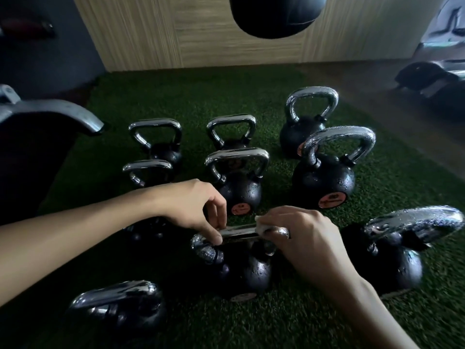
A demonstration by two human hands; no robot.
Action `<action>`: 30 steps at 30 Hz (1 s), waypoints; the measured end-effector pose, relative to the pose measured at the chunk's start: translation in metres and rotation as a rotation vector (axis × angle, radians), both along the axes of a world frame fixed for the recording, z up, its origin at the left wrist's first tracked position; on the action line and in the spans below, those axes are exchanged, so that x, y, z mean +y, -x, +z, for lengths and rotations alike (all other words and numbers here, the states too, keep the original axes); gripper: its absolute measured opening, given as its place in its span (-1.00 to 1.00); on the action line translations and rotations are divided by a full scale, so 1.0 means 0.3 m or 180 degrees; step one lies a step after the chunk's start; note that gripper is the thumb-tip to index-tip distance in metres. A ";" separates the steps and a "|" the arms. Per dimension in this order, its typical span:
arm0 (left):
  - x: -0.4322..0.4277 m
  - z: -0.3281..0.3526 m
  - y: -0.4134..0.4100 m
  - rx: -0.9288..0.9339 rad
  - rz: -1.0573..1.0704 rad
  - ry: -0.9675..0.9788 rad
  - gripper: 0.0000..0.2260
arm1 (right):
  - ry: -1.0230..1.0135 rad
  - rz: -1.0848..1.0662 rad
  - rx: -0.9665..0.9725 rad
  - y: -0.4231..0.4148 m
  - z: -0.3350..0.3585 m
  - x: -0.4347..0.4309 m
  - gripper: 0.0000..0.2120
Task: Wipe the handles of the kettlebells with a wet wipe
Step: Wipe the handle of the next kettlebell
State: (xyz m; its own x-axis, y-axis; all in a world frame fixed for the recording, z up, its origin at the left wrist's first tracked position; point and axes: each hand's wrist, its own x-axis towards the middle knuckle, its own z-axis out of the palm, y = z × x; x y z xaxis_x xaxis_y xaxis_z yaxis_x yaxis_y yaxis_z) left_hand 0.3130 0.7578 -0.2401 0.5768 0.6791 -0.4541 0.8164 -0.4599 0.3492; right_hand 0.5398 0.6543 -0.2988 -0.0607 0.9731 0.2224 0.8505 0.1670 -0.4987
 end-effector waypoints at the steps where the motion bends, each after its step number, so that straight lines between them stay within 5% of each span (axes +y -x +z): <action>1: -0.001 -0.004 -0.001 -0.0009 0.0001 -0.0040 -0.67 | -0.0031 0.0012 -0.0050 0.018 0.000 -0.002 -0.81; 5: -0.013 -0.016 -0.008 -0.0049 0.0034 -0.0206 -0.63 | -0.0201 0.0251 -0.0210 0.103 -0.005 -0.002 -0.77; 11: -0.057 -0.022 -0.049 -0.0257 0.0037 -0.0329 -0.50 | -0.0102 -0.0318 0.0023 -0.047 -0.024 -0.027 -0.80; 19: -0.112 -0.027 -0.061 -0.0210 0.0044 -0.0579 -0.63 | -0.0271 0.0010 0.0338 0.020 -0.051 -0.045 -0.82; 30: -0.137 -0.029 0.038 -0.0459 0.0498 -0.0089 -0.72 | 0.0509 -0.0532 0.2770 -0.059 -0.235 -0.067 -0.78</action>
State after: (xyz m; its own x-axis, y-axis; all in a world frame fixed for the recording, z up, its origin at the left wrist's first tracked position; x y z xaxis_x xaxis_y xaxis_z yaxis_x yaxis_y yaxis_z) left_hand 0.3018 0.7167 -0.2487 0.5209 0.7766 -0.3543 0.8211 -0.3424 0.4566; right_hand 0.5573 0.6343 -0.3693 0.2112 0.9773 -0.0152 0.1682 -0.0516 -0.9844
